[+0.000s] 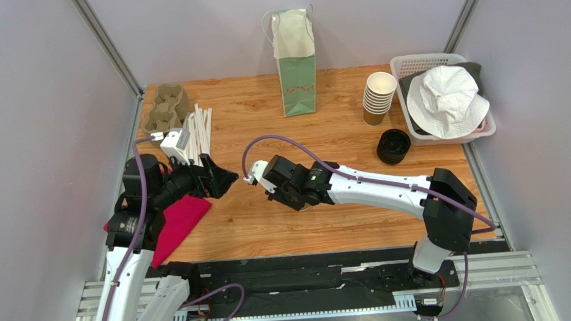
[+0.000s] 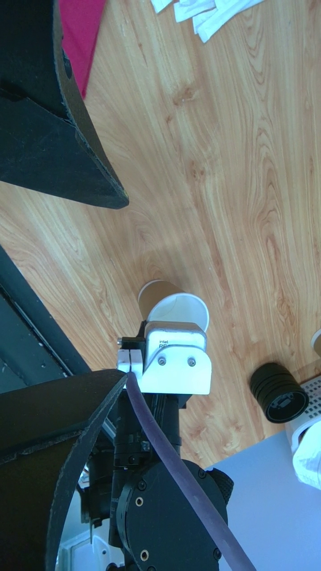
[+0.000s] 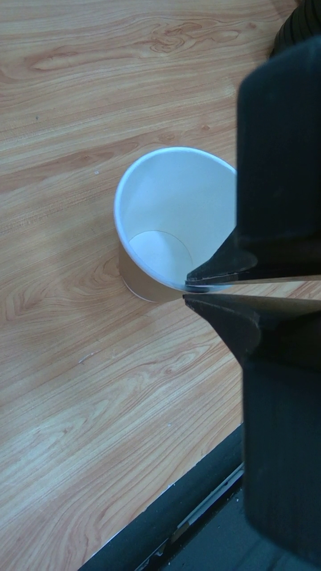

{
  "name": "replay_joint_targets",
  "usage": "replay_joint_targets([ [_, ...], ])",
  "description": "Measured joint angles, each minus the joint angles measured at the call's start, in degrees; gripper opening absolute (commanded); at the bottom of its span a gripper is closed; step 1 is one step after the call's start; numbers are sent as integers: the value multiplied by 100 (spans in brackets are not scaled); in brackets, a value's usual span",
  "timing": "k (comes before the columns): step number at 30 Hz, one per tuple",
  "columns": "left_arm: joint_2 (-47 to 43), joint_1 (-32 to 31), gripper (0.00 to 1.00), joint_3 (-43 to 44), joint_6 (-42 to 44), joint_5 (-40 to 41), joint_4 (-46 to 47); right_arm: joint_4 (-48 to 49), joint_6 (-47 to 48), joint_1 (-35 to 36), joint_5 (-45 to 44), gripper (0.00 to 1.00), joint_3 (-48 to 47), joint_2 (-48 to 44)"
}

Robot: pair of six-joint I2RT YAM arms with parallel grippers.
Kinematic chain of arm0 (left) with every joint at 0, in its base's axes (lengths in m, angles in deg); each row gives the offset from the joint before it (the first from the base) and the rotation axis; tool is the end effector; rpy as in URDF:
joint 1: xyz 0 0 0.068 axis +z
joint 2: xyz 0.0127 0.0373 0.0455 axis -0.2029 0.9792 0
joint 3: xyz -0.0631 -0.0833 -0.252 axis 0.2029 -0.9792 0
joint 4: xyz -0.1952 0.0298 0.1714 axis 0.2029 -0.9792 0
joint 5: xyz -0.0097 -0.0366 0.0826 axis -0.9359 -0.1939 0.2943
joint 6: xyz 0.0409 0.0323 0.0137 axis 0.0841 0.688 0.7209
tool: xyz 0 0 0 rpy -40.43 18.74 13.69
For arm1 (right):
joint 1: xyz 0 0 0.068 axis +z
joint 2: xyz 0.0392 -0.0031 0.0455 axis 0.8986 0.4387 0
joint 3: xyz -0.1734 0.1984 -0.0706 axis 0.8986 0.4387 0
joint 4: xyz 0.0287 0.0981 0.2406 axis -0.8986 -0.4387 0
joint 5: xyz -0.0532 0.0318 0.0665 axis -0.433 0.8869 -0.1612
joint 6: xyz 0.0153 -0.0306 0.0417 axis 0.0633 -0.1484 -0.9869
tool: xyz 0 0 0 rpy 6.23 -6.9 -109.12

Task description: Pack the takeout coffee

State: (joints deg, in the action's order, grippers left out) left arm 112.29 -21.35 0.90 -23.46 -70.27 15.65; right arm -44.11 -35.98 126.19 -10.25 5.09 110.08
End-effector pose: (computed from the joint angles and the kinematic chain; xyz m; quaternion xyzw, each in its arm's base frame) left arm 0.1356 -0.0406 0.3509 0.0593 0.8161 -0.3440 0.4606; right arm 0.1663 0.3029 0.2482 -0.5406 0.7965 0.0424 0.2673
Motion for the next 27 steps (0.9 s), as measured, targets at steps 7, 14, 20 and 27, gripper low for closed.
replay_joint_targets([
  [7,0,0,99,0,2,0,-2,-33,-31,0,81,45,2,0],
  [14,76,0,99,15,46,-7,-31,-557,37,-149,350,70,-310,-197],
  [20,339,0,99,280,313,-66,-59,-1045,136,-1738,1331,73,-1097,-999],
  [27,669,0,99,433,645,-199,-46,-1720,511,-4533,1786,58,-1283,-1615],
])
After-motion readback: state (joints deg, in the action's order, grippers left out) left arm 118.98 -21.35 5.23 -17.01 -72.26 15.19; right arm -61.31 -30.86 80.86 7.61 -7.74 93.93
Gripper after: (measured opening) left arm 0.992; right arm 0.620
